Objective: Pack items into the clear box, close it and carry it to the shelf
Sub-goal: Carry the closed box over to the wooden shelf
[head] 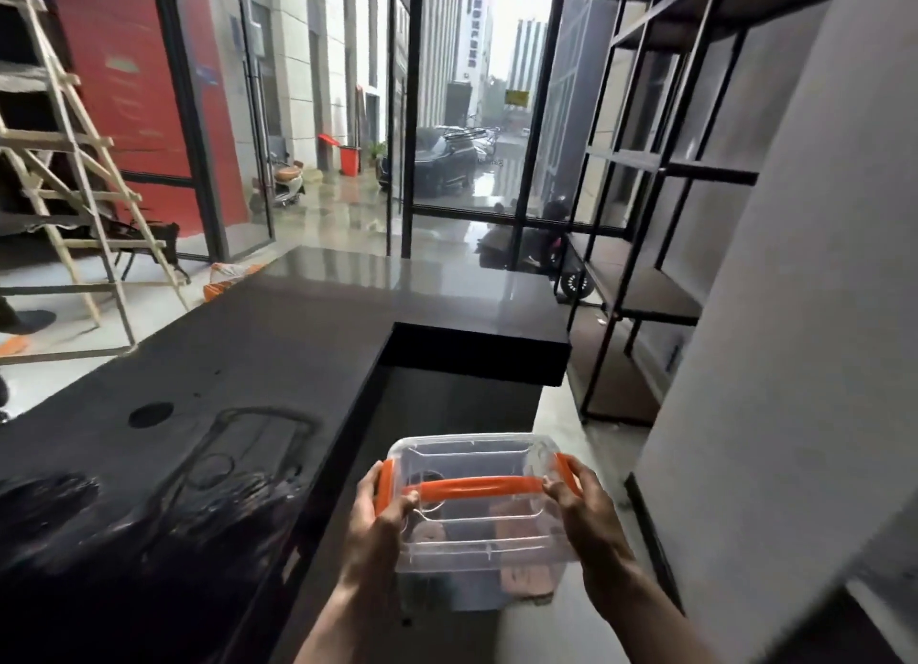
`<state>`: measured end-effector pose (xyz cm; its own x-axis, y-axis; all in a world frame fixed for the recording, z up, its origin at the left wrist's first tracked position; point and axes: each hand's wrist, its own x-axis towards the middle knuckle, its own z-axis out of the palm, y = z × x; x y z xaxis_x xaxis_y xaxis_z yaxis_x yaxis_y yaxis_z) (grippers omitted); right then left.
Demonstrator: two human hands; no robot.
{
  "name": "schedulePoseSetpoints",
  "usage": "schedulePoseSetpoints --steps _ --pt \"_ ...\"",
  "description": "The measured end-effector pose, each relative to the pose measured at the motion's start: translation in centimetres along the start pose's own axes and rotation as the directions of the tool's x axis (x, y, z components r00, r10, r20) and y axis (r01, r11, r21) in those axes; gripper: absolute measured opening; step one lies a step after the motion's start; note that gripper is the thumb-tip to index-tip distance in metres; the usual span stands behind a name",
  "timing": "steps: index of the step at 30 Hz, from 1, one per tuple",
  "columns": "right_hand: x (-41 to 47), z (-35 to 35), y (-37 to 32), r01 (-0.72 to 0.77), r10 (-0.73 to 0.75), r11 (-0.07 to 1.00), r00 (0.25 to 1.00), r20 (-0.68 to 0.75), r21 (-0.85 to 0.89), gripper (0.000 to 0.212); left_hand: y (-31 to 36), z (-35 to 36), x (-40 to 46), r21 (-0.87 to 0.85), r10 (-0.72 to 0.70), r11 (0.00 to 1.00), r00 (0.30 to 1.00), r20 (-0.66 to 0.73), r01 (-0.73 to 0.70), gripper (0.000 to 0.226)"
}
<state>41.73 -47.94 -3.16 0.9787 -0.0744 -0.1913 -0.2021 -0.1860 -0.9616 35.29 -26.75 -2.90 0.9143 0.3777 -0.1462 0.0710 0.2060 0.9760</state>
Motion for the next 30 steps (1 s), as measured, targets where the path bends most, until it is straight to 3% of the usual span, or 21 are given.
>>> schedulePoseSetpoints --steps 6,14,18,21,24,28,30 --pt "1.8 -7.6 7.1 -0.021 0.029 0.996 0.996 -0.09 0.086 0.052 -6.8 7.2 -0.3 0.025 0.01 1.0 0.996 0.092 -0.012 0.057" --pt "5.0 -16.9 18.1 0.024 -0.008 0.987 0.995 -0.104 0.156 0.055 -18.0 17.3 -1.7 0.059 0.035 0.997 0.989 0.142 -0.044 0.05" --pt "5.3 -21.8 19.8 0.034 -0.012 0.98 0.994 -0.11 0.195 0.05 -20.4 22.0 -2.5 0.057 0.03 0.998 0.983 0.179 -0.041 0.049" --pt "7.0 -24.7 20.7 0.051 -0.026 0.985 0.987 -0.156 0.163 0.056 -21.0 25.1 -2.5 0.049 0.03 0.998 0.975 0.22 -0.042 0.059" --pt "9.3 -27.0 20.9 0.081 -0.058 0.99 0.981 -0.187 0.116 0.054 -21.4 27.9 -1.3 0.023 0.036 0.999 0.97 0.24 -0.043 0.053" --pt "13.2 -28.5 20.6 0.072 -0.043 0.987 0.98 -0.197 0.142 0.053 -21.7 31.3 2.1 0.047 0.027 0.998 0.97 0.24 -0.039 0.079" --pt "16.0 -29.1 20.5 0.058 -0.016 0.982 0.973 -0.228 0.178 0.05 -21.9 33.1 4.7 0.034 0.037 0.998 0.967 0.251 -0.047 0.08"
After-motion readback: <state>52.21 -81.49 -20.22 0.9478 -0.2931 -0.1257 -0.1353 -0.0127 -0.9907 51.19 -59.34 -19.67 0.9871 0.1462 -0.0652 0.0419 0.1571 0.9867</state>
